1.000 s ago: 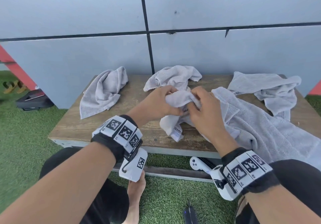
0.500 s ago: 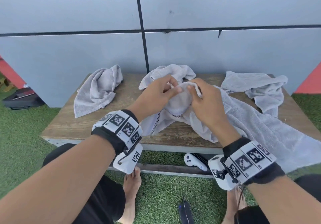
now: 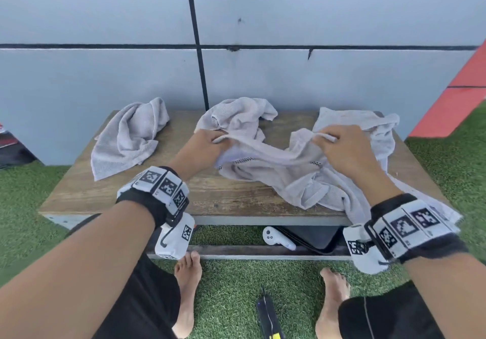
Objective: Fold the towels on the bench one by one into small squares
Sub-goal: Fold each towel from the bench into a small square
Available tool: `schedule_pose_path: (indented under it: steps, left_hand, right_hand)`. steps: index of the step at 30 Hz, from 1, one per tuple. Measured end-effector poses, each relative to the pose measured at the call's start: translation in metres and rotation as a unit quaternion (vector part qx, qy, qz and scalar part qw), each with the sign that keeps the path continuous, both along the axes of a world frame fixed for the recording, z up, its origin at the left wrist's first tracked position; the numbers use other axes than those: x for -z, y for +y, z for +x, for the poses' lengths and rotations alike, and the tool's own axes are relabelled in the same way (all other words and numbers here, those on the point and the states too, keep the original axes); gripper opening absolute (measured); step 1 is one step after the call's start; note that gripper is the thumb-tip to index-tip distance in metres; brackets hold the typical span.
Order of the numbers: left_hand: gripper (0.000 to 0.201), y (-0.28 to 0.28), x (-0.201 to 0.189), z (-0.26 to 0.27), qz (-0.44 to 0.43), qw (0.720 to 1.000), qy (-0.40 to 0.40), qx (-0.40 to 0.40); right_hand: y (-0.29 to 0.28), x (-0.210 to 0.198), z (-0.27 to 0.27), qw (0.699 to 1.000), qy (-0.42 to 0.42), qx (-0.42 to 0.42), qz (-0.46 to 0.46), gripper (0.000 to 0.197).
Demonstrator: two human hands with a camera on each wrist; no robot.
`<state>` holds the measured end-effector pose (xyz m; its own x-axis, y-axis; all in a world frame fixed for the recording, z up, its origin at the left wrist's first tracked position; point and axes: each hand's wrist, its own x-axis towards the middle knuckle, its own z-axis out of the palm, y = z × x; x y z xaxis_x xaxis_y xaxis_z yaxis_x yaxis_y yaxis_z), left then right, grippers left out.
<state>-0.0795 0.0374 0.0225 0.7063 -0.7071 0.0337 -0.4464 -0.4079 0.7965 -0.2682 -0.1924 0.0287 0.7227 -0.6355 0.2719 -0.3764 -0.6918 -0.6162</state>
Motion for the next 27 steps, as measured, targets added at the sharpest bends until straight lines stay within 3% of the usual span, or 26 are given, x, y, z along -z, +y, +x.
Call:
schedule_pose_path:
  steps: [2,5,9,12,16,19,22,27]
  left_hand:
    - [0.034,-0.007,0.011,-0.006,0.054,0.996,0.004,0.066]
    - [0.047,-0.022,0.034,-0.01,0.123,0.984,-0.033,0.125]
    - [0.051,-0.034,0.05,-0.023,0.242,0.956,-0.025,0.163]
    - [0.02,-0.036,0.053,-0.03,0.308,0.918,-0.058,0.243]
    - [0.021,-0.034,0.041,-0.016,0.199,0.947,-0.026,0.252]
    - [0.02,-0.027,0.018,0.004,0.082,0.964,0.028,0.251]
    - [0.005,-0.029,-0.012,0.02,-0.001,0.964,0.123,0.235]
    - [0.031,-0.055,-0.074,0.053,-0.089,0.981,0.105,0.14]
  right_hand:
    - [0.008,0.016,-0.002,0.989,0.137,-0.056,0.032,0.025]
    - [0.024,0.04,0.0,0.963,0.252,-0.097,0.026,0.025]
    - [0.053,0.06,0.01,0.937,0.309,-0.134,-0.088,0.026]
    - [0.066,0.063,0.012,0.928,0.309,-0.158,-0.138,0.022]
    - [0.059,0.034,0.009,0.945,0.24,-0.207,-0.084,0.024]
    - [0.044,-0.007,0.011,0.954,0.13,-0.264,0.06,0.018]
    - [0.027,-0.049,0.026,0.94,0.056,-0.269,0.204,0.01]
    - [-0.007,-0.095,0.083,0.938,-0.003,-0.243,0.246,0.012]
